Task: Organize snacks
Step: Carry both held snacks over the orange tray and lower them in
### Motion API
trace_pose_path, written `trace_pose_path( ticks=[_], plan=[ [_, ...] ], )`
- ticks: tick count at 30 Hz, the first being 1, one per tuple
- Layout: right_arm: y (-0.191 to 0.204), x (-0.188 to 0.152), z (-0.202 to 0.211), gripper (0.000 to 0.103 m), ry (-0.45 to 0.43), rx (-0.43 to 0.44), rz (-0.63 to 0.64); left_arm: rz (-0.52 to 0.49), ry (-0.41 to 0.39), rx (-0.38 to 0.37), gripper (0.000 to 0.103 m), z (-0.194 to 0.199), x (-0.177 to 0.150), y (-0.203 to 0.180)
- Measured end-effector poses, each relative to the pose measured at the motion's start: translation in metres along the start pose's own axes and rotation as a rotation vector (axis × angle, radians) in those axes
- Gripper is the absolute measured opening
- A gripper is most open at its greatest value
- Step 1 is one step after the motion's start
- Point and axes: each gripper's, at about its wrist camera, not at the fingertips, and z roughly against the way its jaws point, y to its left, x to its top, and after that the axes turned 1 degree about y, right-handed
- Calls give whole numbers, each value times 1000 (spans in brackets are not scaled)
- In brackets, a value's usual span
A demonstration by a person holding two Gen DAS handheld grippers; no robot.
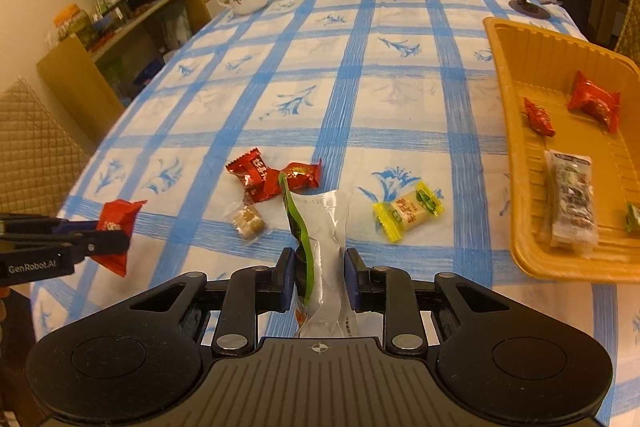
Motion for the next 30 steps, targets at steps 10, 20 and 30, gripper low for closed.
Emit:
trace_pose_path(
  ticks=[10, 20, 30],
  plan=[
    [-21, -21, 53, 26, -37, 21, -70, -52, -44, -86, 22, 32, -3, -43],
    [-70, -34, 110, 26, -100, -32, -143, -149, -75, -203, 22, 41, 5, -119],
    [-136, -31, 153, 26, -165, -84, -215, -216, -100, -281, 22, 27, 29, -198]
  ],
)
